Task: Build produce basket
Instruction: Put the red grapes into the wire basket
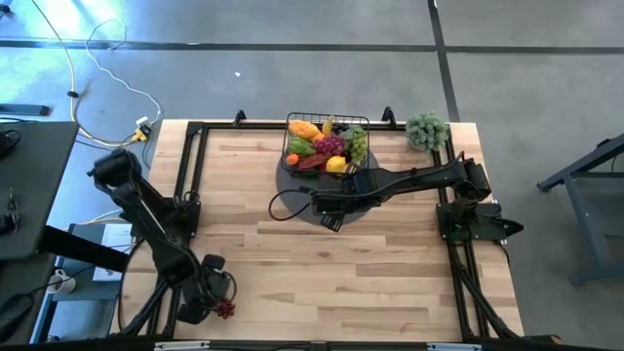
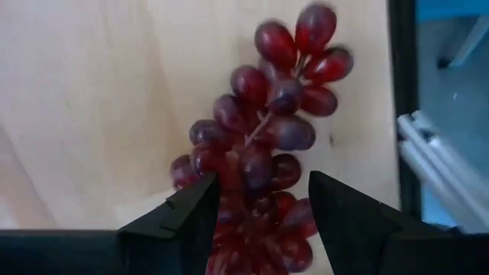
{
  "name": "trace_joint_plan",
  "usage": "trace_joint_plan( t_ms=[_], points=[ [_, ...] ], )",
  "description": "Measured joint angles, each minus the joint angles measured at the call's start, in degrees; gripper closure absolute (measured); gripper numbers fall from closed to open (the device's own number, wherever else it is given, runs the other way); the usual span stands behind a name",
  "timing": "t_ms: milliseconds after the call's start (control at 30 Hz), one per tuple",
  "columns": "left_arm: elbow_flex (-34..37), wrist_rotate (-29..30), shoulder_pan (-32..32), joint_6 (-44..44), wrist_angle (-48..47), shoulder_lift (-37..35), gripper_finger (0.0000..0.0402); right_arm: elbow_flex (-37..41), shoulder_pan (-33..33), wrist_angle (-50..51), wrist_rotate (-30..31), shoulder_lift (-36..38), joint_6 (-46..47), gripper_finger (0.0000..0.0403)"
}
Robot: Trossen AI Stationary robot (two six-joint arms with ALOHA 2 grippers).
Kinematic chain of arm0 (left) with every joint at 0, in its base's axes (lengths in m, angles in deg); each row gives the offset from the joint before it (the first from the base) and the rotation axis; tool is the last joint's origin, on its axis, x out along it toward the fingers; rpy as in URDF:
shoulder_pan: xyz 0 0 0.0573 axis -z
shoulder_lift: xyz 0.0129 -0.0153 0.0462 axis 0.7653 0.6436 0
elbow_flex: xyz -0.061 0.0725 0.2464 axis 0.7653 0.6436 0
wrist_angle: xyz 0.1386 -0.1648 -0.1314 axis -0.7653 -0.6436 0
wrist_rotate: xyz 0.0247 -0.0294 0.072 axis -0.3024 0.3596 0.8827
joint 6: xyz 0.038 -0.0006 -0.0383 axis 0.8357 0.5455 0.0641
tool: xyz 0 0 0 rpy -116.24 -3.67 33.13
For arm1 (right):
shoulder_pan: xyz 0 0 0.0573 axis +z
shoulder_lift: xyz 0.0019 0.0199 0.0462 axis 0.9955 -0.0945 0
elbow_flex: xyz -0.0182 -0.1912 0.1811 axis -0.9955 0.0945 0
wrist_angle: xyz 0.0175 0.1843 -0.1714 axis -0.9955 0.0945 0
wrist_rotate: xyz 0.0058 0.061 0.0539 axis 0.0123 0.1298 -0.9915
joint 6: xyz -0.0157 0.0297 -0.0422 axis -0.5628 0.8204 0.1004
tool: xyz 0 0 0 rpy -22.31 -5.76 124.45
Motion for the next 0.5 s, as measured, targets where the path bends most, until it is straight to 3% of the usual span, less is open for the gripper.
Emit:
trace_joint_plan(
  t_ms=[500],
  points=[
    [-0.55, -1.86, 0.02, -3.38, -0.31, 10.74, 0.0217, 0.00, 0.00, -1.34, -0.10, 0.00, 0.38, 0.0162]
  ],
)
